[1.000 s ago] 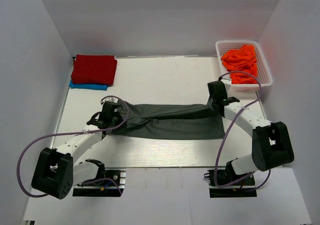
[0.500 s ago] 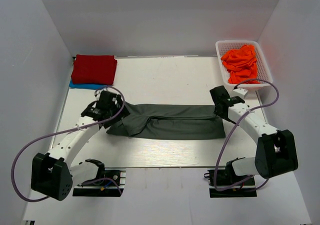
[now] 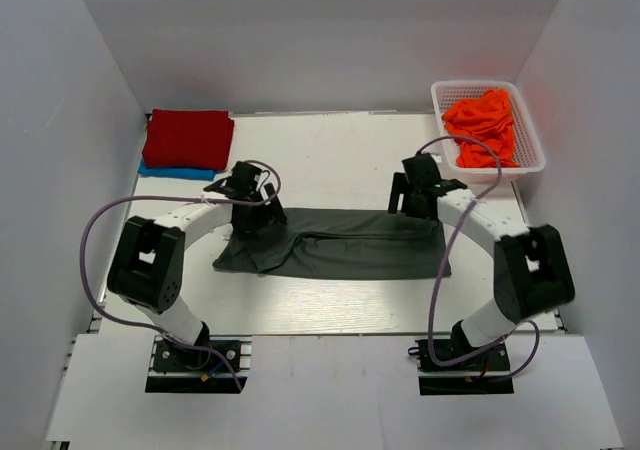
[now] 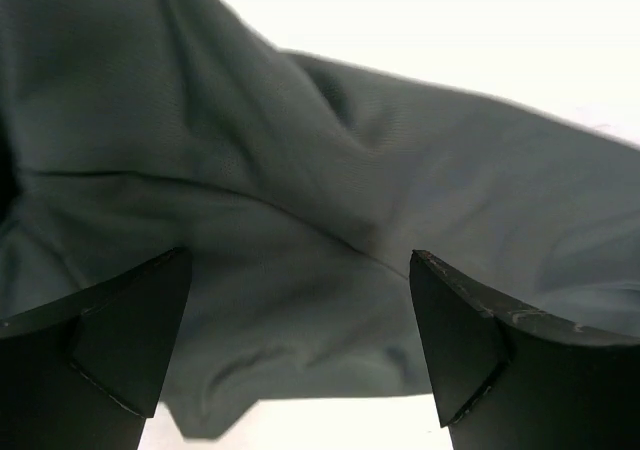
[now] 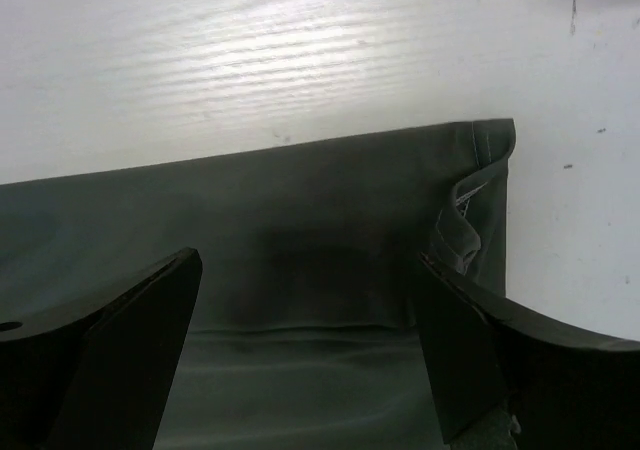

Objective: Fold and stack the t-shirts
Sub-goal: Fold the other side of the tshirt into a rectangle

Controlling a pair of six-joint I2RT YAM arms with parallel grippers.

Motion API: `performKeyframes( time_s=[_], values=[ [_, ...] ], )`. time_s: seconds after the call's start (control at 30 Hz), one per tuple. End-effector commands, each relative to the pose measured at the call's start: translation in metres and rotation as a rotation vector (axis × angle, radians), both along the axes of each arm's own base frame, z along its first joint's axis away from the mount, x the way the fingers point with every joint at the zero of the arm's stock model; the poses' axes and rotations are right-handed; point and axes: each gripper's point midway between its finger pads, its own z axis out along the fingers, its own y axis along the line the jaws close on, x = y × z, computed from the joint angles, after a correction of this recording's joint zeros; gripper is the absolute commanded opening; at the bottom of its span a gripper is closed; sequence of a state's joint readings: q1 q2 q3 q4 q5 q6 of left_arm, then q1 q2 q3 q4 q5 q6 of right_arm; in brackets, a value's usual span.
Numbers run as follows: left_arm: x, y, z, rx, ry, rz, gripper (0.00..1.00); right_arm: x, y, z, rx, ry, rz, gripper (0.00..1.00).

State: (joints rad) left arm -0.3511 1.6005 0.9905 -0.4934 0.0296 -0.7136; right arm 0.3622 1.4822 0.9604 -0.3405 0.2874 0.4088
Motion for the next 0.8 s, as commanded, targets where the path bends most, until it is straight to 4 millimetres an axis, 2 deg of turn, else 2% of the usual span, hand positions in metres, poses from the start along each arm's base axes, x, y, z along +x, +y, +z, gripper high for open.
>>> performKeyframes(
  time_s=[0.0,0.03,0.07,0.1,0.13,0.17,0.23,0.33,0.4,0.53,0.63,0.7,0.73,0.77],
  values=[
    [-0.006,-0.008,-0.016,-0.028,0.031,-0.034,1.0,-0.011,-0.027,-0.022,-0.217,0.136,-0.085,0.9],
    [-0.007,-0.008,-0.02,-0.024,0.041,-0.034,1.0,-0.016,-0.037,-0.028,-0.272,0.163,-0.13,0.9],
    [-0.014,-0.003,-0.028,-0.006,0.061,-0.027,1.0,-0.021,-0.059,-0.028,-0.378,0.159,-0.199,0.9],
    [-0.018,-0.003,-0.036,-0.023,0.089,-0.019,1.0,-0.031,-0.068,-0.031,-0.397,0.187,-0.244,0.9],
    [-0.022,-0.002,-0.042,-0.047,0.118,-0.009,1.0,-0.038,-0.073,-0.031,-0.389,0.191,-0.289,0.9],
    [-0.026,0.0,-0.045,-0.06,0.135,-0.006,1.0,-0.052,-0.083,-0.04,-0.41,0.212,-0.324,0.9],
    [-0.036,0.009,-0.06,-0.008,0.199,0.031,1.0,-0.063,-0.091,-0.036,-0.351,0.185,-0.435,0.9],
    [-0.036,0.015,-0.063,0.029,0.22,0.044,1.0,-0.088,-0.119,-0.031,-0.363,0.206,-0.584,0.9],
    [-0.03,0.018,-0.062,0.056,0.212,0.057,1.0,-0.094,-0.131,-0.029,-0.378,0.183,-0.635,0.9],
    [-0.02,0.024,-0.061,0.105,0.213,0.076,1.0,-0.098,-0.157,-0.026,-0.399,0.188,-0.703,0.9],
    [-0.009,0.026,-0.06,0.138,0.209,0.069,1.0,-0.096,-0.166,-0.021,-0.396,0.187,-0.73,0.9],
    [-0.003,0.024,-0.061,0.14,0.213,0.069,1.0,-0.082,-0.157,-0.019,-0.339,0.173,-0.642,0.9],
    [0.009,0.023,-0.061,0.15,0.199,0.063,1.0,-0.078,-0.15,-0.017,-0.31,0.154,-0.584,0.9],
    [0.016,0.02,-0.06,0.147,0.192,0.064,1.0,-0.054,-0.132,-0.01,-0.229,0.082,-0.437,0.9]
  ],
)
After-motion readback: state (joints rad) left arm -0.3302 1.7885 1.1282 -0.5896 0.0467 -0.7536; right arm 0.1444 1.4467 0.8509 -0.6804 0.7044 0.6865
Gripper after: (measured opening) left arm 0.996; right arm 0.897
